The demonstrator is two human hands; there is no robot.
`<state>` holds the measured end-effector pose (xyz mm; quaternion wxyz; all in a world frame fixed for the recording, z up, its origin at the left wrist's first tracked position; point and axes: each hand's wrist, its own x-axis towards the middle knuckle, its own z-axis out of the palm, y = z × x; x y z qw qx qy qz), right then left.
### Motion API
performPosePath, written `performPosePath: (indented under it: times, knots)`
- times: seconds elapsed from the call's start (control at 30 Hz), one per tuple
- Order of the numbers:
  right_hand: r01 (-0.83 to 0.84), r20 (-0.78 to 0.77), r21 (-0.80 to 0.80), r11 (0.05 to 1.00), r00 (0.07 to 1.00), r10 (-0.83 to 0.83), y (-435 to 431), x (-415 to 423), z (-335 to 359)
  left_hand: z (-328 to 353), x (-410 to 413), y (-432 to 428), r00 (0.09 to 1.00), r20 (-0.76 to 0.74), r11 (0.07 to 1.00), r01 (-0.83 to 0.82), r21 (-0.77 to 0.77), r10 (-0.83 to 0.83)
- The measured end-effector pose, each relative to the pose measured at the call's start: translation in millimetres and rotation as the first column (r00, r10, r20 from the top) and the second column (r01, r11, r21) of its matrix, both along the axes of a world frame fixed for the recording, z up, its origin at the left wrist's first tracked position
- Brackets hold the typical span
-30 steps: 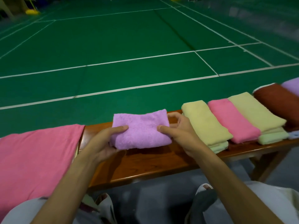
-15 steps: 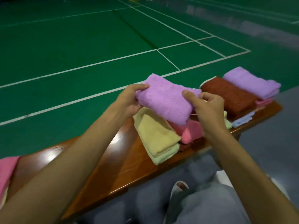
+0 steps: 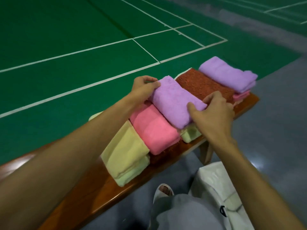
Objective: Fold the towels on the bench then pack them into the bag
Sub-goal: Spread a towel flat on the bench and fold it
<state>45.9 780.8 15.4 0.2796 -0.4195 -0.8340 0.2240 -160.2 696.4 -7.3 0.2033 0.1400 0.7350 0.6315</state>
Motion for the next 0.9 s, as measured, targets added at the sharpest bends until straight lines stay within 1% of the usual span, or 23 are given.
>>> performPosePath:
  times: [0.03,0.07,0.1,0.13,0.17,0.2,0.23,0.27,0.3,0.33,0.37,0.47,0.57,0.63,0.7,0.8,0.9]
  knots:
    - [0.01,0.062,0.094,0.996,0.998,-0.016,0.1,2.1,1.7,1.1,2.2,-2.0,0.977,-0.211,0.993,0.019,-0.117,-0.044]
    - [0.013,0.092,0.176,0.984,0.995,-0.03,0.5,3.2,4.1,2.2,3.8,-5.5,0.903,-0.41,0.968,0.027,-0.248,-0.13]
    - [-0.004,0.081,0.257,0.966,0.997,-0.018,2.2,2.6,6.1,5.5,8.3,-8.9,0.797,-0.556,0.936,0.031,-0.35,-0.234]
    - [-0.046,0.054,0.334,0.941,0.998,0.029,4.5,-1.0,8.0,10.1,14.8,-10.0,0.695,-0.64,0.905,0.037,-0.424,-0.328]
    - [-0.113,0.056,0.398,0.91,0.994,0.098,8.7,-7.3,8.6,14.5,22.2,-8.2,0.616,-0.671,0.872,0.056,-0.486,-0.413]
    - [-0.209,0.117,0.444,0.872,0.978,0.175,14.6,-15.5,8.4,18.5,31.9,-4.4,0.554,-0.672,0.83,0.066,-0.553,-0.492]
    - [-0.332,0.229,0.456,0.826,0.94,0.252,22.3,-24.5,6.4,17.2,40.5,0.8,0.512,-0.65,0.781,0.067,-0.621,-0.561]
    - [-0.45,0.37,0.409,0.794,0.877,0.306,30.1,-32.3,3.2,12.4,49.9,5.2,0.487,-0.619,0.732,0.065,-0.678,-0.616]
    - [-0.531,0.506,0.312,0.788,0.795,0.335,37.0,-38.1,-1.6,5.2,57.7,7.3,0.482,-0.591,0.697,0.06,-0.714,-0.647]
    - [-0.563,0.603,0.206,0.8,0.717,0.35,41.8,-41.2,-7.9,-3.2,63.2,7.5,0.495,-0.568,0.677,0.059,-0.733,-0.658]
    - [-0.569,0.65,0.143,0.81,0.671,0.356,45.1,-41.2,-16.0,-11.8,66.7,6.3,0.511,-0.555,0.669,0.055,-0.741,-0.656]
    - [-0.564,0.688,0.162,0.81,0.653,0.317,47.5,-35.1,-31.4,-22.1,70.8,5.0,0.499,-0.553,0.643,0.013,-0.766,-0.668]
    - [-0.558,0.68,0.056,0.828,0.629,0.378,43.7,-37.5,-16.6,-6.9,69.4,4.0,0.492,-0.496,0.58,0.022,-0.814,-0.715]
    - [-0.571,0.635,0.04,0.82,0.648,0.421,44.5,-35.3,-1.2,5.5,73.3,-4.2,0.49,-0.506,0.578,-0.005,-0.816,-0.71]
    - [-0.625,0.59,0.11,0.773,0.667,0.455,39.8,-24.9,16.2,19.9,85.8,-24.2,0.474,-0.558,0.63,-0.009,-0.777,-0.681]
    - [-0.717,0.561,0.182,0.673,0.638,0.528,8.0,-8.1,31.1,33.5,107.9,-77.8,0.455,-0.628,0.694,-0.028,-0.719,-0.632]
    - [-0.768,0.549,0.206,0.606,0.604,0.578,-45.5,-7.6,28.0,40.0,116.9,-141.1,0.484,-0.631,0.679,-0.098,-0.727,-0.606]
